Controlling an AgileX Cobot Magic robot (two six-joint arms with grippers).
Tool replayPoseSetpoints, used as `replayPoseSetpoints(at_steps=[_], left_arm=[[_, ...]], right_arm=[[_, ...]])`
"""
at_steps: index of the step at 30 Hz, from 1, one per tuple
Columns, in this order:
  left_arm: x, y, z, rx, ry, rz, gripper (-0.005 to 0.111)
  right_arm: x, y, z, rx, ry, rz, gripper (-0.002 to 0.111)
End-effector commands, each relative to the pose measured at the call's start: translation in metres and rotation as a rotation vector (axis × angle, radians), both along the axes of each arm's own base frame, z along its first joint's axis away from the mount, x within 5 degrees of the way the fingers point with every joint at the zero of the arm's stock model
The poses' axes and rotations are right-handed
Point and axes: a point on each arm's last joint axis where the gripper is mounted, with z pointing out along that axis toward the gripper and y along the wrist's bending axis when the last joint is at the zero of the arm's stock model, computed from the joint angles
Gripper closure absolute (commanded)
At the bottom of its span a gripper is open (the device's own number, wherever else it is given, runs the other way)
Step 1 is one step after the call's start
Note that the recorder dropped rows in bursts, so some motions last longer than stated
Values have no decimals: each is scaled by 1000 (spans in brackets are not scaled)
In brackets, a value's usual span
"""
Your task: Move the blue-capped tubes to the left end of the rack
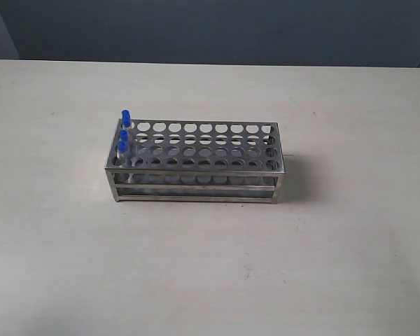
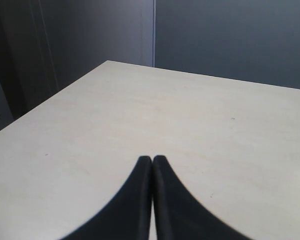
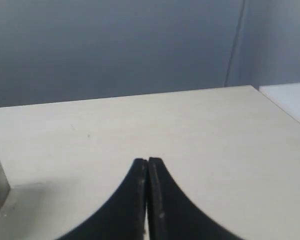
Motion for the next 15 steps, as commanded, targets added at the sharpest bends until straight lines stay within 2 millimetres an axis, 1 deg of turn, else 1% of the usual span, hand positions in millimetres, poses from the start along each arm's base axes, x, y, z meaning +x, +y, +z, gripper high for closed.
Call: replayPoseSetpoints(at_steps=[1,3,15], left_arm=[[0,0,2,1,-15,-2,106],[0,0,2,0,-13,-1,106],[0,0,2,0,-13,-1,106]], right_arm=[[-16,-9,-11,30,55,-96,108],[-16,-9,-11,-1,53,-97,108],[-16,-9,-11,6,52,-97,108]])
